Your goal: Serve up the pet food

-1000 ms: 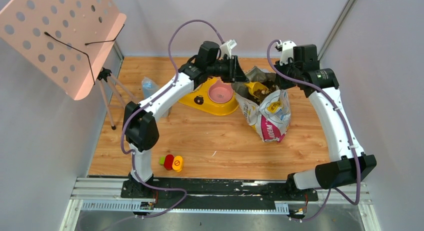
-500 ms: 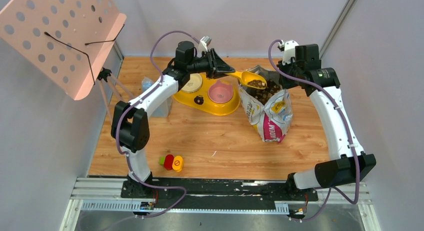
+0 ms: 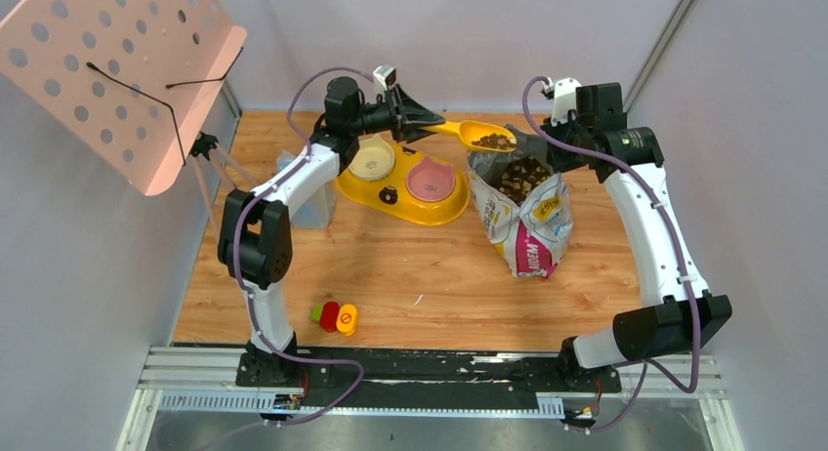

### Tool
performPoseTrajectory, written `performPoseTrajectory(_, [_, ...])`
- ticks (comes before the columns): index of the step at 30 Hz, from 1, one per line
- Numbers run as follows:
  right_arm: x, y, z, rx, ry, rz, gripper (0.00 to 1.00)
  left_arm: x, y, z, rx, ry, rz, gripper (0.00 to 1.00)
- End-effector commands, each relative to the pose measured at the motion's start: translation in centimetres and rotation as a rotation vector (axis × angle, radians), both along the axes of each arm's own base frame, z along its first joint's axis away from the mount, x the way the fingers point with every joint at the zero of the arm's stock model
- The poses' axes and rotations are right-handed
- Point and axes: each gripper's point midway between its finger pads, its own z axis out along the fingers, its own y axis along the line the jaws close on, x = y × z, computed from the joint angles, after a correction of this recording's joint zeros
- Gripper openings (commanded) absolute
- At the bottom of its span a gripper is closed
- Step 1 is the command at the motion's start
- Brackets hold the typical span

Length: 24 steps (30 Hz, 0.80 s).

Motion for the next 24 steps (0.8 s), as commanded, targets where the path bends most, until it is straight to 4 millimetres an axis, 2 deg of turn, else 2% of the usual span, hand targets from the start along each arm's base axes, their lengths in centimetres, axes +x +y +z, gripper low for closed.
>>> performPoseTrajectory(1, [-0.2, -0.3, 0.4, -0.02, -0.008, 0.004, 0.0, -1.0, 1.4, 2.2, -0.076, 0.042, 0.029, 0.0])
performPoseTrajectory(2, [-0.2, -0.4, 0.1, -0.023, -0.002, 0.001, 0.0, -0.8, 0.5, 1.2, -0.072, 0.072, 0.014, 0.0])
performPoseTrajectory(3, [-0.2, -0.4, 0.0, -0.024, 0.002, 0.0, 0.0, -1.7, -1.0, 2.2, -0.083, 0.046, -0.026, 0.0])
performPoseTrajectory(4, [-0.2, -0.4, -0.1, -0.024, 0.005, 0.0, 0.0, -1.6, -1.8, 1.8, -0.082, 0.049, -0.044, 0.0])
performPoseTrajectory(5, [-0.1, -0.4, -0.1, -0.026, 0.006, 0.001, 0.0, -2.2, -2.6, 2.8, -0.09, 0.024, -0.071, 0.0])
performPoseTrajectory(7, [0.3, -0.4, -0.1, -0.03, 0.004, 0.0, 0.0, -2.4, -2.8, 3.2, -0.093, 0.012, -0.084, 0.0])
performPoseTrajectory(9, [0.5, -0.3, 0.0, -0.028, 0.002, 0.002, 0.0, -2.5, -2.3, 2.5, -0.086, 0.033, -0.078, 0.0])
performPoseTrajectory(11, [0.5, -0.3, 0.1, -0.027, 0.001, 0.002, 0.0, -2.7, -1.3, 3.0, -0.089, 0.028, -0.062, 0.0])
performPoseTrajectory(12, [0.5, -0.3, 0.0, -0.026, 0.002, 0.004, 0.0, -2.4, -0.6, 2.6, -0.085, 0.035, -0.047, 0.0])
performPoseTrajectory(19, [0.6, -0.6, -0.5, -0.034, 0.014, -0.001, 0.0, -2.7, 3.7, 5.2, -0.095, -0.067, 0.027, 0.0])
performPoseTrajectory(24, [1.1, -0.7, -0.6, -0.018, 0.014, -0.017, 0.0, -3.3, 5.9, 5.3, -0.067, -0.1, 0.075, 0.0])
